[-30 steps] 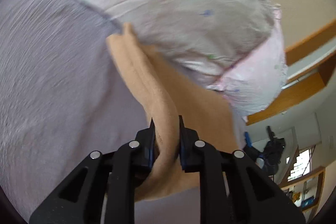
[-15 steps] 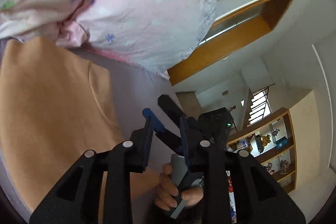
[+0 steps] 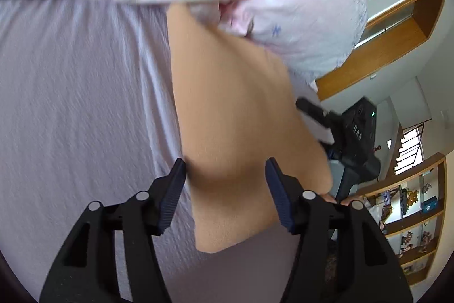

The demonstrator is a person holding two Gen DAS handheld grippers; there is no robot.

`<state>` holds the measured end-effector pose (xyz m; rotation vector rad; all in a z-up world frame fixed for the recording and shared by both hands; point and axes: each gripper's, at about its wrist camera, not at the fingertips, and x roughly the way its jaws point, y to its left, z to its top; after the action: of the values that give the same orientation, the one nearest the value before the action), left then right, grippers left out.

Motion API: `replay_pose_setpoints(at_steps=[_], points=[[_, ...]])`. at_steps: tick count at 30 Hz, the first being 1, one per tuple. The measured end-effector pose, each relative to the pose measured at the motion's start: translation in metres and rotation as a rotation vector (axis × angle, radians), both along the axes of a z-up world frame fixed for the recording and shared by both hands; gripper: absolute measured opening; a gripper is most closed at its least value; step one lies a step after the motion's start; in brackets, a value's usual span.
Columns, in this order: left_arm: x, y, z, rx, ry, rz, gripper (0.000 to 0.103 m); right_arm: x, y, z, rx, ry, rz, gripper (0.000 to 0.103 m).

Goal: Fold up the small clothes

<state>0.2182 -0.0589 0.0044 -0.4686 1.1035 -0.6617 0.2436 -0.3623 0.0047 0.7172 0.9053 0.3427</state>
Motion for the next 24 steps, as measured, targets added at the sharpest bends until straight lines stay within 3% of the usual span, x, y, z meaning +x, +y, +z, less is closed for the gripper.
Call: replay_pose_setpoints(at_steps=[2, 4, 5, 6, 8, 11, 14, 15, 17, 19, 24], points=[[0.0, -0.008, -0.011, 0.005, 0.017, -0.013, 0.061, 0.002, 0.002, -0.006, 0.024, 0.018, 0.027, 0.059], [-0.003, -0.014, -0.014, 0.001, -0.011, -0.007, 0.062, 0.002, 0.004, -0.01, 0.024, 0.019, 0.047, 0.05], [-0.008, -0.015, -0.012, 0.013, -0.018, -0.004, 0.054, 0.002, 0.004, -0.011, 0.039, 0.017, 0.054, 0.044], [-0.008, -0.014, -0.013, 0.019, -0.021, -0.004, 0.04, 0.001, 0.004, -0.012, 0.063, 0.013, 0.063, 0.042], [-0.011, -0.004, -0.008, -0.022, -0.032, -0.008, 0.026, -0.001, 0.007, -0.01, 0.11, -0.019, 0.092, 0.038], [-0.028, 0.023, 0.009, -0.031, -0.11, 0.017, 0.024, -0.006, 0.027, -0.002, 0.164, -0.078, 0.21, 0.037], [-0.052, 0.05, 0.022, 0.031, -0.197, 0.049, 0.027, -0.004, 0.051, -0.001, 0.044, -0.042, 0.262, 0.042], [-0.059, 0.061, 0.021, 0.064, -0.2, 0.074, 0.027, -0.004, 0.052, 0.001, 0.004, -0.032, 0.242, 0.045], [-0.07, 0.079, 0.018, 0.104, -0.213, 0.108, 0.028, -0.013, 0.034, 0.016, -0.06, -0.098, 0.094, 0.064], [-0.083, 0.094, 0.018, 0.134, -0.25, 0.132, 0.028, -0.024, 0.019, 0.033, -0.04, -0.204, 0.016, 0.066], [-0.096, 0.098, 0.025, 0.104, -0.29, 0.115, 0.044, -0.005, 0.047, 0.028, -0.079, -0.148, 0.099, 0.064]])
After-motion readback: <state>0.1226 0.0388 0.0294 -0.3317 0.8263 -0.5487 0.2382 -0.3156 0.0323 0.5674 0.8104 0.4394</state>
